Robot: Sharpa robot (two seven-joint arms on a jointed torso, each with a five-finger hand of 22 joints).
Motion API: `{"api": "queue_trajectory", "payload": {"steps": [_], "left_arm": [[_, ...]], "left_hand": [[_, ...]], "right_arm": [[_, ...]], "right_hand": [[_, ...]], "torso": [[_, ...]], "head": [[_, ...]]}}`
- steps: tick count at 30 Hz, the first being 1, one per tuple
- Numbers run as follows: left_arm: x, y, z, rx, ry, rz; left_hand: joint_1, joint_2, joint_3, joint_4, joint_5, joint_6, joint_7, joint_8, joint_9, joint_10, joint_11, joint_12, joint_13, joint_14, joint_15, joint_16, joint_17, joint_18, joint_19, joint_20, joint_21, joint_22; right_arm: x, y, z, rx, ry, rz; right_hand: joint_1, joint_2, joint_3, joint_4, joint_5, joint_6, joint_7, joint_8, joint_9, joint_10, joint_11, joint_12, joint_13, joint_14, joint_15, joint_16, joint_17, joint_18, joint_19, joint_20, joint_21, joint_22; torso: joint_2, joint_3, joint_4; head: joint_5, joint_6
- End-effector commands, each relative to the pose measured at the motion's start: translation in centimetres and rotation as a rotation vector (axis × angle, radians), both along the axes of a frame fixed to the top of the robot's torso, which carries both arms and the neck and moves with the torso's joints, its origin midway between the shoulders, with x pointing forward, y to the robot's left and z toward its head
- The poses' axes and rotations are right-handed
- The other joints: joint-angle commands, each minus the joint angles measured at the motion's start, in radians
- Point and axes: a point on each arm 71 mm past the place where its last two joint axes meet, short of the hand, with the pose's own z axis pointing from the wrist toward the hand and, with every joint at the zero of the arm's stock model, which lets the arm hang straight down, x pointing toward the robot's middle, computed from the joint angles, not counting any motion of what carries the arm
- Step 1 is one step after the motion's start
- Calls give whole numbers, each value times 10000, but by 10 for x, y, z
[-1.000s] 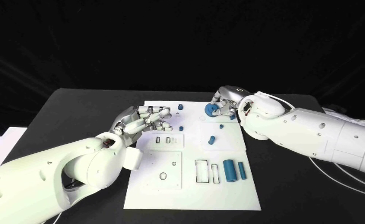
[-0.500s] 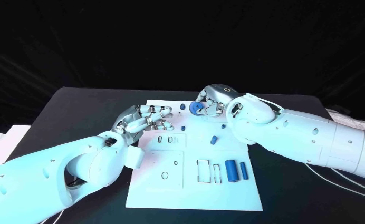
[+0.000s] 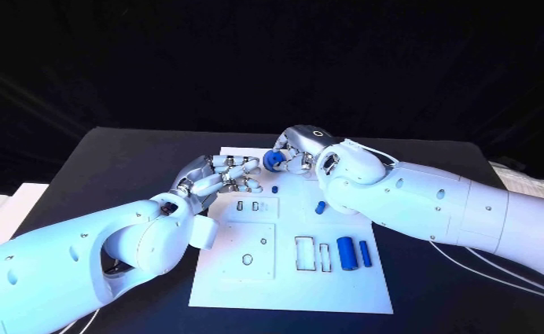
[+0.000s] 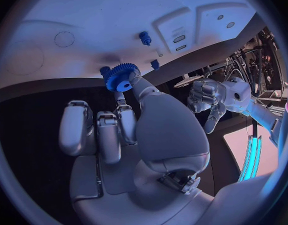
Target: Assemble the parts on the task board
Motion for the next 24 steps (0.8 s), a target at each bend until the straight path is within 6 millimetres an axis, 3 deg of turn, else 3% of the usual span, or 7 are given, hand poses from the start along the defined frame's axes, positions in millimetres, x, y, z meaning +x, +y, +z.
{"api": "queue_trajectory", "payload": {"steps": [1, 20, 24], "left_arm": [[-1, -3, 2, -88, -72, -231], [-1, -4, 1, -87, -47, -262], [0, -4, 1, -89, -44, -270]], "left_hand": [[17, 90, 22, -54, -44, -34, 17, -46, -12, -42, 9, -61, -5, -69, 13, 10, 10, 107, 21, -13, 52, 17], [17, 90, 22, -54, -44, -34, 17, -46, -12, -42, 9, -61, -5, -69, 13, 10, 10, 107, 21, -13, 52, 17], [17, 90, 22, -54, -44, -34, 17, -46, -12, -42, 9, -61, -5, -69, 13, 10, 10, 107, 21, -13, 52, 17]], "right_arm": [[2, 3, -4, -225, 169, 16], [1, 17, -16, -323, 486, 200], [1, 18, -16, -251, 421, 190]], "right_hand": [[-95, 28, 22, 102, 24, 312, -154, -67, 216, -81, 20, -46, 349, 946, 17, -8, 2083, -108, 32, 57, 73, 22], [-208, -70, 34, 125, 21, 184, -89, -205, 187, -182, 75, -207, 237, 931, 61, -43, 2021, -102, 4, 95, 54, -11], [-304, -164, 4, 153, 42, -4, -13, -363, 144, -271, 136, -352, 129, 927, 109, -52, 2006, -103, -4, 132, 52, -12]], "torso": [[-5, 5, -18], [-3, 8, -25], [-7, 8, -24]], "head": [[24, -28], [60, -90], [62, -119]]}}
